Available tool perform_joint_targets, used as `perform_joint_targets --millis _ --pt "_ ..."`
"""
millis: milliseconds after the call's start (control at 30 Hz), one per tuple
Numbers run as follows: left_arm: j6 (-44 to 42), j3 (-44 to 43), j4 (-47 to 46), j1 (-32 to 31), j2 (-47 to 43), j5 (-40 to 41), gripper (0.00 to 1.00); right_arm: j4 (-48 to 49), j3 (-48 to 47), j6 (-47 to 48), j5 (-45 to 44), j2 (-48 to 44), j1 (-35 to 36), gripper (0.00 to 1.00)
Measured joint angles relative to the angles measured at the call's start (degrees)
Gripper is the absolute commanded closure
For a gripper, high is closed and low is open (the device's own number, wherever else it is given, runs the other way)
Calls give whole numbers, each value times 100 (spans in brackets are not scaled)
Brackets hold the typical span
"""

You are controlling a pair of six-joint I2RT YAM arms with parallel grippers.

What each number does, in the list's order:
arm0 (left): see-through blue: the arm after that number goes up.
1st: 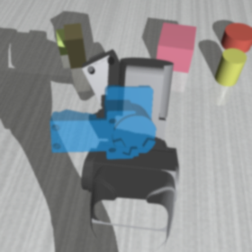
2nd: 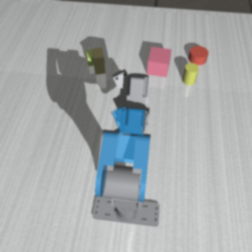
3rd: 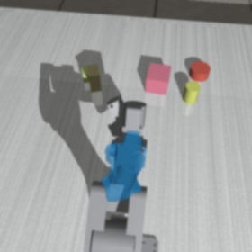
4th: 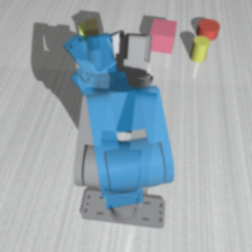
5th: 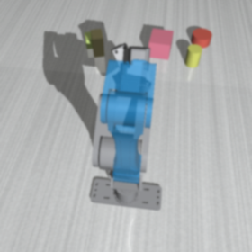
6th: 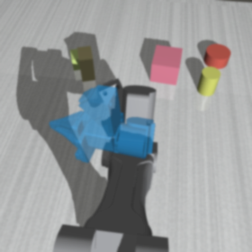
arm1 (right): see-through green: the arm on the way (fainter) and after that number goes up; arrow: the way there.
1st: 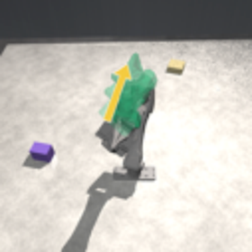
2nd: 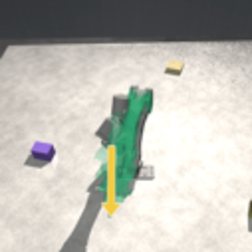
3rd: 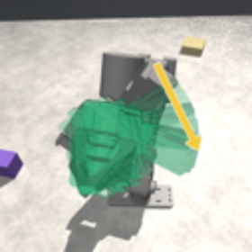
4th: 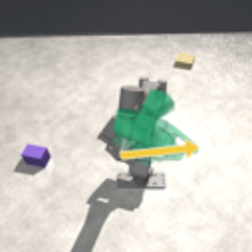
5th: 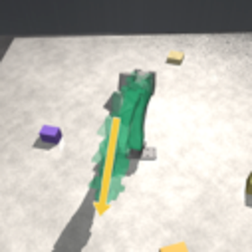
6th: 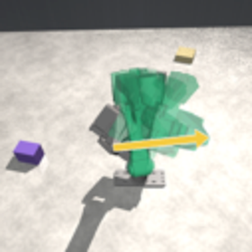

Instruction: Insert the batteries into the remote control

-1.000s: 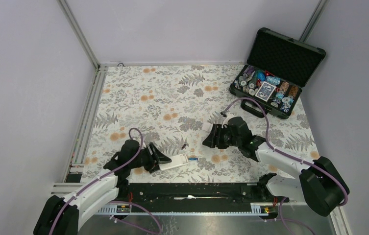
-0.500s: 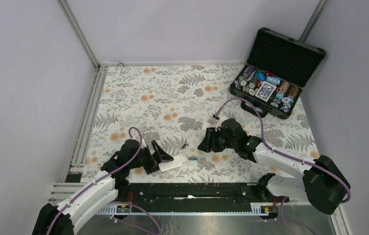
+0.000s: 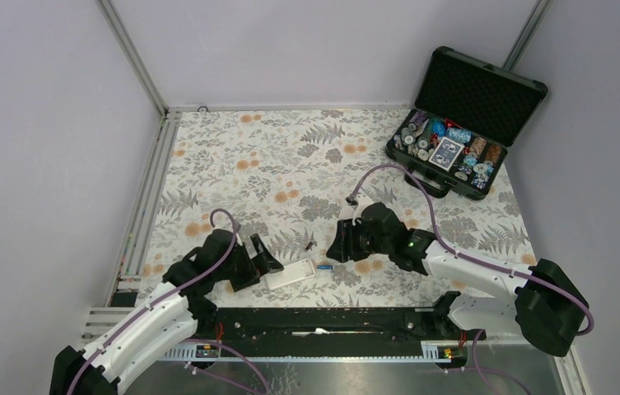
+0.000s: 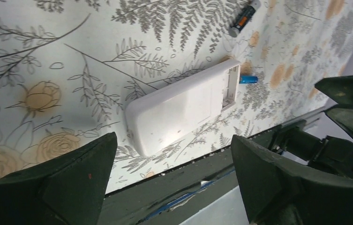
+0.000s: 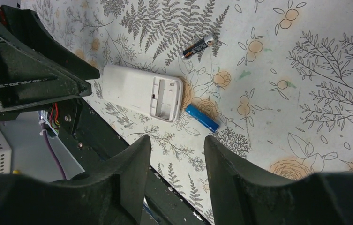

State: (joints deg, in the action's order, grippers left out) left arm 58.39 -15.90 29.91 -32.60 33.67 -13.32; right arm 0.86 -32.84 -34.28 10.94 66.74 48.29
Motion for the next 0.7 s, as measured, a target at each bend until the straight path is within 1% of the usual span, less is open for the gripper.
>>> perform_joint_targets --millis 67,167,267,367,400,467,533,600,700 --pt "-46 -63 125 -37 59 153 1 -63 -44 24 -35 2 70 51" --pt "-151 -153 227 -79 90 352 2 -129 -72 61 -39 39 175 58" --pt "-319 -302 254 -96 157 520 9 -175 -72 76 -37 127 284 67" --pt "-520 -470 140 -101 332 675 23 -186 -76 83 -35 271 446 78" --pt "-595 -505 76 -103 411 715 29 -186 -79 85 -35 330 509 84" --pt "-702 -542 -48 -103 557 769 44 -190 -103 87 -37 457 643 93" --pt "-804 -573 -177 -103 730 800 61 -188 -131 72 -35 573 767 98" --pt "-929 -579 -313 -103 931 824 75 -138 -149 44 -35 673 850 100" --pt "-1038 -581 -487 -105 1137 863 86 -33 -179 -7 -28 837 938 100"
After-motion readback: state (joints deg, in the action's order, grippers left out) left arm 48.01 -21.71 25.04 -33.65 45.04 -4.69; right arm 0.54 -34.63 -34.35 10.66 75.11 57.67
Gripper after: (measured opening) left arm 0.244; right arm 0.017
